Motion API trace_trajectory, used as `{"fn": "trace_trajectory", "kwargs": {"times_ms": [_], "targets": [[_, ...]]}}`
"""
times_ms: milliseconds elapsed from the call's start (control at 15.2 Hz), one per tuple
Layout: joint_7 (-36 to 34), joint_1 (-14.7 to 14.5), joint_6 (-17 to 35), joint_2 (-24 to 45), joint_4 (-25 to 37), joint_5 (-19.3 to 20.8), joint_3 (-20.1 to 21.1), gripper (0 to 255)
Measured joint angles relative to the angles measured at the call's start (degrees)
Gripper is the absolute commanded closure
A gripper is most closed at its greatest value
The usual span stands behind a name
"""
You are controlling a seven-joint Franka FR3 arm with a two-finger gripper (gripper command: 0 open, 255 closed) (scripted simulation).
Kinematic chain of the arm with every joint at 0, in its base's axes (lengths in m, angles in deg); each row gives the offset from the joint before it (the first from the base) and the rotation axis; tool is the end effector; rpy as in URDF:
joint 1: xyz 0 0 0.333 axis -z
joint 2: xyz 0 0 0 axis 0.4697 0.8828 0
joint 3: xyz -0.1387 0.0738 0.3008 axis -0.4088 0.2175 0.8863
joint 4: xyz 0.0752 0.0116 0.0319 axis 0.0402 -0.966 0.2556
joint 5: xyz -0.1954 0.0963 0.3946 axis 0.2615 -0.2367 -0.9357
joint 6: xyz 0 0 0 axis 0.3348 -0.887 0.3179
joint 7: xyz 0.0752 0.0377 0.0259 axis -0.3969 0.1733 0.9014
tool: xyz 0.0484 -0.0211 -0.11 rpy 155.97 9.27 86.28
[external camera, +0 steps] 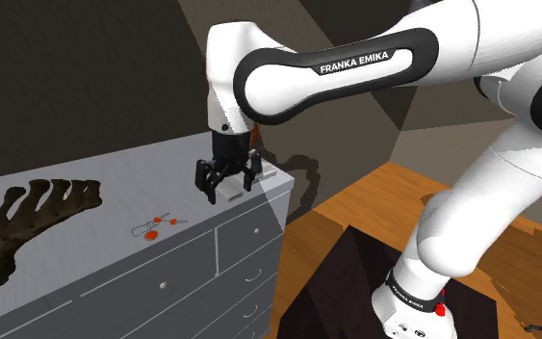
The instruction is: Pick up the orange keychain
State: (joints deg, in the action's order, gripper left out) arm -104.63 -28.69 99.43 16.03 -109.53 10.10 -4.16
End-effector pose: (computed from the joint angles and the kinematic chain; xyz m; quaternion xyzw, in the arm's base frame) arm 0.4701 0.2986 0.4965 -0.9935 0.1129 0.0092 0.0125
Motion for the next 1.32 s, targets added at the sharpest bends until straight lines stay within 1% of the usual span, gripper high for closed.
{"fn": "trace_trajectory", "kwargs": {"times_ms": [198, 396, 528, 660, 726, 792, 924, 990, 1188, 1320], "targets": [[-6.70, -0.22, 1.73, 7.61, 5.21, 3.97, 2.80, 0], [-13.29, -1.40, 2.45, 15.07, 10.71, 8.57, 4.38, 0], [-17.80, -3.01, 2.64, 20.43, 14.87, 11.96, 4.89, 0], [-21.50, -4.88, 1.68, 25.72, 20.11, 15.18, 4.69, 0], [-23.38, -6.23, 0.82, 28.94, 23.68, 17.02, 4.38, 0], [-24.86, -7.28, 0.74, 31.53, 25.93, 18.44, 3.95, 0], [-27.97, -10.34, -0.92, 37.51, 32.79, 21.35, 2.93, 0], [-28.66, -11.16, -1.50, 39.16, 34.81, 22.08, 2.54, 0], [-29.50, -11.82, -0.49, 40.84, 35.30, 22.92, 2.05, 0], [-29.86, -11.96, 0.75, 41.33, 34.48, 23.23, 1.90, 0]]}}
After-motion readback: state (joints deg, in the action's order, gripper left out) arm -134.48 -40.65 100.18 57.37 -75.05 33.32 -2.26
